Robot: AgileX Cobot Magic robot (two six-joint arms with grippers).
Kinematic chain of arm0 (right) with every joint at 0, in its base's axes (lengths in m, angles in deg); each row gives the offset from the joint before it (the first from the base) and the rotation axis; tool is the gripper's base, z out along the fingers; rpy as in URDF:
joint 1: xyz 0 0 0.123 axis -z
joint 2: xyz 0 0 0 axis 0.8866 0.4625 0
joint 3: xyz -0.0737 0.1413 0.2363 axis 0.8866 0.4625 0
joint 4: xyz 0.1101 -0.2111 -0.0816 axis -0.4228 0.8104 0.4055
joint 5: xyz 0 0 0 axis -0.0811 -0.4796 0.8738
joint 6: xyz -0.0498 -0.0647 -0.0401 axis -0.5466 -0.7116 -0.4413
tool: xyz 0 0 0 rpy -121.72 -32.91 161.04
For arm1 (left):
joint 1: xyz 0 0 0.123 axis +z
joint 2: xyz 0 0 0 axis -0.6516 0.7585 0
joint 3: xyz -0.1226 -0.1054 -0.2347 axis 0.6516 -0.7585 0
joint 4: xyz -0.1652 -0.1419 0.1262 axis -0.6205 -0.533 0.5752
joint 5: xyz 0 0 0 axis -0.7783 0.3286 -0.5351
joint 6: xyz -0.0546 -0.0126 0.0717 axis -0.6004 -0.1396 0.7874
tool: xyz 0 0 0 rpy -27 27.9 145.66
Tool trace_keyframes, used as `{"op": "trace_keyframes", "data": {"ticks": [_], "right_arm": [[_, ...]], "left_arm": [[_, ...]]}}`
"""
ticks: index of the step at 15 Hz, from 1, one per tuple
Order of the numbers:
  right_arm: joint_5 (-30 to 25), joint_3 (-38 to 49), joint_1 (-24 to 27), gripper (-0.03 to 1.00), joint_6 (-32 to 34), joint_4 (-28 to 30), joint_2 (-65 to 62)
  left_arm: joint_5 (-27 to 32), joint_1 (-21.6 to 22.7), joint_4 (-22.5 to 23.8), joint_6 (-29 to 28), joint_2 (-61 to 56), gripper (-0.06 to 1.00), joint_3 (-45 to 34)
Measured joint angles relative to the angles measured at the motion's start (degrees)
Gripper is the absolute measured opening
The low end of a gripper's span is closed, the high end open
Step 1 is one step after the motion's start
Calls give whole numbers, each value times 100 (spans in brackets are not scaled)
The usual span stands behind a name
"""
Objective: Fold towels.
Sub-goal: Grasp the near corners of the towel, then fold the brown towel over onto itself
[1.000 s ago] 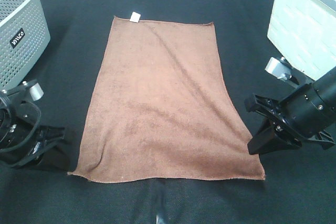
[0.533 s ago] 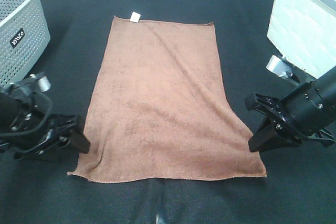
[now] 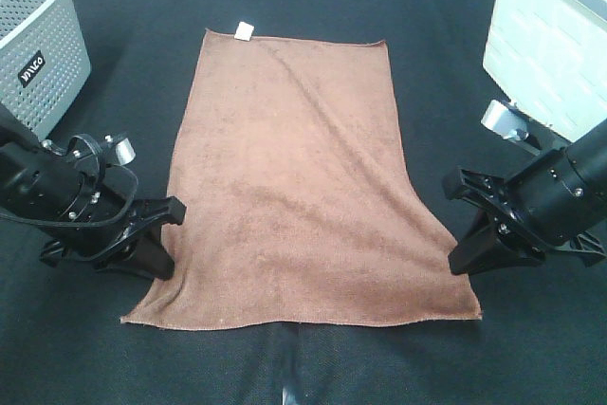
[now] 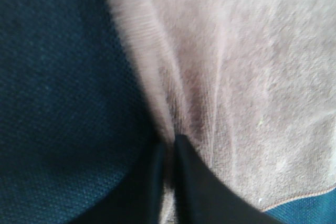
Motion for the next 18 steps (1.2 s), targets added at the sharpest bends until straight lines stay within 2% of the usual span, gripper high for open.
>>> {"op": "trace_keyframes", "data": {"ticks": [3, 6, 9, 11, 15, 18], "right_arm": [[0, 0, 0, 0, 0, 0, 0], [-92, 0, 0, 0, 0, 6, 0], [-332, 0, 0, 0, 6, 69, -103], [-458, 0, 0, 0, 40, 74, -172], [-710, 584, -11, 0, 80, 109, -544], [-756, 911, -11, 0, 80, 115, -1054]], "left_arm": [[252, 0, 350, -86, -172, 0, 0], [733, 0, 1736, -1106, -819, 0, -6], [1031, 0, 2687, -1908, -1593, 0, -344], [1043, 0, 2756, -1988, -1707, 0, -458], [1215, -6, 2905, -2343, -2928, 0, -1450], [1215, -6, 2905, -2584, -3501, 0, -1633]]}}
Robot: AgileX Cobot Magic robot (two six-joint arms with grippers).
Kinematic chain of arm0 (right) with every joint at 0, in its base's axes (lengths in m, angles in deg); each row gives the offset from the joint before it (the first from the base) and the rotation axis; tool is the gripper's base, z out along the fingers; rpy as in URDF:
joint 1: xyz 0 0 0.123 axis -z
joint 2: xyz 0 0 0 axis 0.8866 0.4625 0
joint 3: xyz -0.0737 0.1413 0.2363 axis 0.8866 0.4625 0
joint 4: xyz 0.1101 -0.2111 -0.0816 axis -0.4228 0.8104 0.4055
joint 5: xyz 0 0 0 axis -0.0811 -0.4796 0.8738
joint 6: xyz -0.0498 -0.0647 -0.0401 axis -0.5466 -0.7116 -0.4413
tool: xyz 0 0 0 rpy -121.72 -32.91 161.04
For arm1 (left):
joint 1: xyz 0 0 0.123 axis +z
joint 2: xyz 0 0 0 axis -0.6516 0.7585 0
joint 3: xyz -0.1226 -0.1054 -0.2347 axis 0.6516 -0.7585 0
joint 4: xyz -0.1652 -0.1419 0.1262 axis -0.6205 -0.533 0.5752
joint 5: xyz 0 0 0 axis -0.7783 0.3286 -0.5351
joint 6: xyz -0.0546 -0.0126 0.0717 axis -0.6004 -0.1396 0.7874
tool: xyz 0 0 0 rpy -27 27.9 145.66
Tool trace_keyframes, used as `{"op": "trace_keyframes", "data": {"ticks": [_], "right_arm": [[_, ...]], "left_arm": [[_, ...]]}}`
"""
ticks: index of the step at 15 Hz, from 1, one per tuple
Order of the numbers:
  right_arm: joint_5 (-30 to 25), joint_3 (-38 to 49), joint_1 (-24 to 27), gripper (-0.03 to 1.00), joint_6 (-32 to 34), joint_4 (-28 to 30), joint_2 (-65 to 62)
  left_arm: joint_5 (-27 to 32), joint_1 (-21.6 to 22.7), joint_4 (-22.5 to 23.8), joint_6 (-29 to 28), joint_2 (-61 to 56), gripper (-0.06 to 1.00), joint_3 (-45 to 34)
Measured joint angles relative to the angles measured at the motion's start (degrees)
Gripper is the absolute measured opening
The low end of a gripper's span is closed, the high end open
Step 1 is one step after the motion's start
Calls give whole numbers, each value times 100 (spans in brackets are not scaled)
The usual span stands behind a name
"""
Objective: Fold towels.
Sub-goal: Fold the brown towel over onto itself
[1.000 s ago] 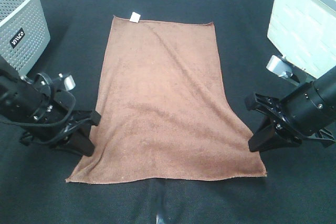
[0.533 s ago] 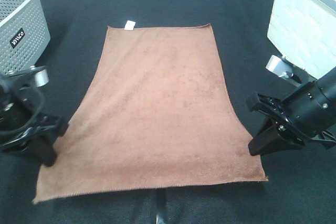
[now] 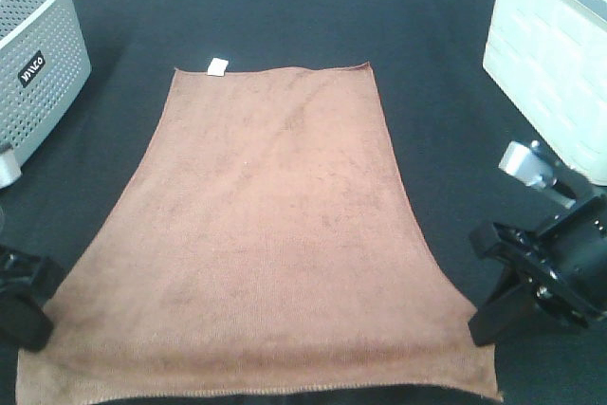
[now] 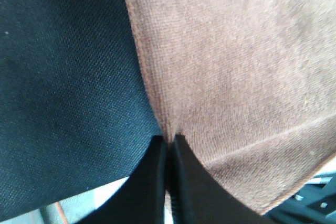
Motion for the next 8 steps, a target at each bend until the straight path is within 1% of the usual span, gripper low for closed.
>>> {"op": "trace_keyframes", "data": {"ticks": [2, 3, 6, 8], "right_arm": [[-6, -286, 0, 0, 11, 29, -34], [-6, -539, 0, 0, 34, 34, 23], [-6, -1656, 0, 0, 160, 40, 493], [-6, -2618, 0, 0, 189, 103, 1031]], "left_arm": [[-115, 0, 6, -23, 74, 0, 160], [-218, 0, 29, -29, 241, 0, 372], [-332, 0, 246, -23, 1094, 0, 1490], [-332, 0, 384, -29, 1788, 0, 2361]]}}
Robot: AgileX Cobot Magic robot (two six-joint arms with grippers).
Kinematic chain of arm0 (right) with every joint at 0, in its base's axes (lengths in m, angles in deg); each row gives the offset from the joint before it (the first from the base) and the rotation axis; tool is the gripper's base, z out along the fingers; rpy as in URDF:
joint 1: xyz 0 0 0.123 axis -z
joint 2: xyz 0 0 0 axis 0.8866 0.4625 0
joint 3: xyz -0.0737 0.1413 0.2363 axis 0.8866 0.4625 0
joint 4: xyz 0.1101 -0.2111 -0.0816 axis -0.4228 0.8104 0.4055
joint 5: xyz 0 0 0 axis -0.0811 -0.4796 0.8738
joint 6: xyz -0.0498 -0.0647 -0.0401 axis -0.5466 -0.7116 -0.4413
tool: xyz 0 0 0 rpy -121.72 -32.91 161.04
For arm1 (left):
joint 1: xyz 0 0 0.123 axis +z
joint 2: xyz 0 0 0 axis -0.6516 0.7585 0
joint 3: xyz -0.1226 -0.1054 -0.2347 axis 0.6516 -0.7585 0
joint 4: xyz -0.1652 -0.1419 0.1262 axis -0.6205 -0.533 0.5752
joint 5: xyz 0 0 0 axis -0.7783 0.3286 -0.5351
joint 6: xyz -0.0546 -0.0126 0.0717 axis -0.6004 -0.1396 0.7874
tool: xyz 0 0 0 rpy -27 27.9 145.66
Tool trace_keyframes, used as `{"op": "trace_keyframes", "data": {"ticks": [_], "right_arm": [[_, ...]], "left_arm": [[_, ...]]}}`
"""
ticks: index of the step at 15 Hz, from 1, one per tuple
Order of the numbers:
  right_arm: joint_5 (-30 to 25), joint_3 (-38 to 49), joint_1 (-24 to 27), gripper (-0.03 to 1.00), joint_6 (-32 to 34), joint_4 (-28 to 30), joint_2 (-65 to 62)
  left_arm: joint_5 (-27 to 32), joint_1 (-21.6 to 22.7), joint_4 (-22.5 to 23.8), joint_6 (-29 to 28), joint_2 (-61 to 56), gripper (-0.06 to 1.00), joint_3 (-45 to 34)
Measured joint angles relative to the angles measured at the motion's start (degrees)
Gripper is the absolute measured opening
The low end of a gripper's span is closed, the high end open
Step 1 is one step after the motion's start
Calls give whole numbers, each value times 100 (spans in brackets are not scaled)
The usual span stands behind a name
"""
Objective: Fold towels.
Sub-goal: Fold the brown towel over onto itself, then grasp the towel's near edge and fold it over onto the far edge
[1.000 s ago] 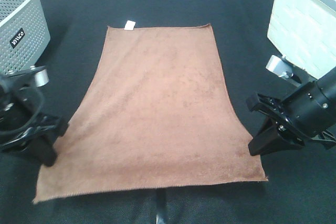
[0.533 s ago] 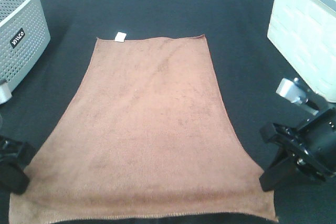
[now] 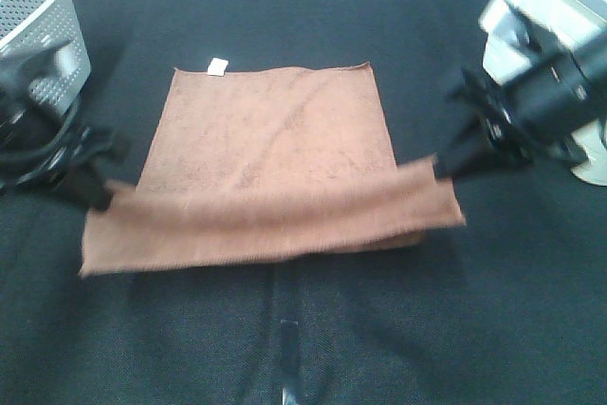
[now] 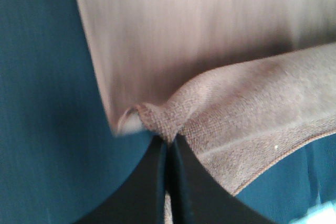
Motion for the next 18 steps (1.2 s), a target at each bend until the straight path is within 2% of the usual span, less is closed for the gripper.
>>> {"op": "trace_keyframes", "data": {"ticks": [2, 3, 5, 9, 10, 13, 15, 18], "right_arm": [[-74, -911, 0, 0, 115, 160, 567], [-160, -1690, 0, 0, 132, 292, 1071], [-183, -2641, 0, 0, 292, 521, 1713], [-195, -4710, 0, 0, 573, 877, 3174], [-195, -4710, 0, 0, 573, 877, 3174], [-143, -6383, 0, 0, 573, 1066, 4303], [46, -7168, 0, 0, 573, 1289, 4899], [544, -7580, 0, 0, 573, 1392, 5432]], "left_arm": [[6, 0, 218, -166, 716, 0, 1003], [17, 0, 504, -344, 1255, 0, 1799], [109, 17, 940, -556, 1960, 0, 2991], [298, 435, 1106, -619, 3209, 0, 5174], [298, 435, 1106, -619, 3209, 0, 5174], [109, 458, 1106, -619, 4039, 0, 6314], [-464, 453, 1106, -619, 4406, 0, 6486], [-1518, 453, 957, -619, 4841, 0, 6492]]}}
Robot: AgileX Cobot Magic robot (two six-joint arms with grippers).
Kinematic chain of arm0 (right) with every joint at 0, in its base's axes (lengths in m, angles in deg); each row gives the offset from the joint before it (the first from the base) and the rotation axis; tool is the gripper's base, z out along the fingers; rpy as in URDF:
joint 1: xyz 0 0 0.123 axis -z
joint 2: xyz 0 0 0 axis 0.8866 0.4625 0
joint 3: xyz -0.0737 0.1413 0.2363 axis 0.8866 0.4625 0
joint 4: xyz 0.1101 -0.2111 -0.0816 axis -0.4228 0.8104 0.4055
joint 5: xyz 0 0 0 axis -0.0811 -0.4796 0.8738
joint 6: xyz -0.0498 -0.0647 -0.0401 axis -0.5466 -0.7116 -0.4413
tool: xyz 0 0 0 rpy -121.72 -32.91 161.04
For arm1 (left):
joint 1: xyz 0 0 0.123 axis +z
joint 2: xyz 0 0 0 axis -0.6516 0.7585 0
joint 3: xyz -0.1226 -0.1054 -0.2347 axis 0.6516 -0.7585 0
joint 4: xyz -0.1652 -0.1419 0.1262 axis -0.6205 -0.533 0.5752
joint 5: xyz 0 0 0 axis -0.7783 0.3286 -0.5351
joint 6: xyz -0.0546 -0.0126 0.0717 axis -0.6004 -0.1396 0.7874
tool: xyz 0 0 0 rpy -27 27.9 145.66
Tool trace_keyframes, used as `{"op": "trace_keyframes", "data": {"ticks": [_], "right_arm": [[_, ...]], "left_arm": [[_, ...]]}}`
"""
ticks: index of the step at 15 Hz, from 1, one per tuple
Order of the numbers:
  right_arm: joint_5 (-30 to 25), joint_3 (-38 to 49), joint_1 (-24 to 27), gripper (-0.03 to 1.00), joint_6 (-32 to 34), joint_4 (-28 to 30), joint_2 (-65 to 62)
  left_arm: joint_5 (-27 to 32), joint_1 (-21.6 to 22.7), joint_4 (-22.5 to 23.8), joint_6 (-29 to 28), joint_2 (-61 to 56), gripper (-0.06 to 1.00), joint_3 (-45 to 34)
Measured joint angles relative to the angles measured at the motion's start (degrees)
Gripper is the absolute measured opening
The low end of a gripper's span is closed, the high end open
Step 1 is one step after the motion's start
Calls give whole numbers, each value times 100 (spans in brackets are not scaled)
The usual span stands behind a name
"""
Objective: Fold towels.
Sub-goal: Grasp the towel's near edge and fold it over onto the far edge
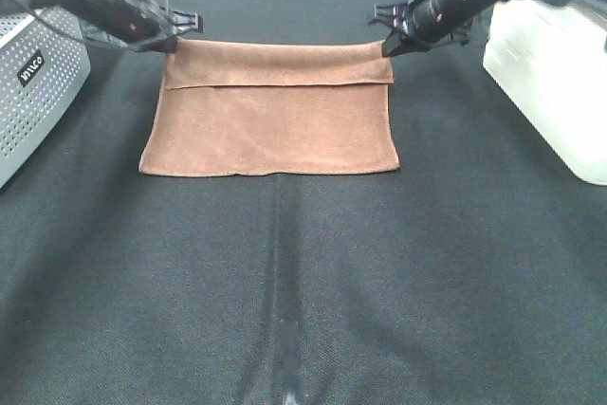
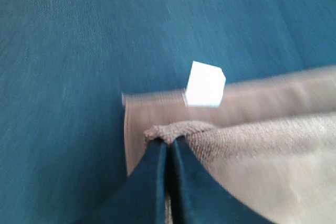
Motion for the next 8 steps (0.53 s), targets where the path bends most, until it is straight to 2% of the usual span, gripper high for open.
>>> {"op": "trace_keyframes", "data": {"ticks": [1, 2, 4, 5, 6, 7, 8], "right_arm": [[252, -17, 0, 0, 0, 0, 103], [533, -23, 0, 5, 0, -11, 178], [745, -29, 0, 24, 0, -11, 195], [779, -29, 0, 38, 0, -11, 195], [779, -29, 0, 55, 0, -11, 195], [728, -29, 0, 62, 0, -11, 195], [561, -29, 0, 65, 0, -6, 189]], "left_arm": [[-223, 0, -143, 0, 103, 0, 0], [-521, 0, -235, 0, 229, 2, 0], [-837, 0, -258, 0, 321, 11, 0], [-945, 0, -258, 0, 327, 22, 0], [-1020, 0, -269, 0, 309, 42, 0], [-1014, 0, -269, 0, 286, 56, 0], [-928, 0, -269, 0, 264, 65, 0]]}}
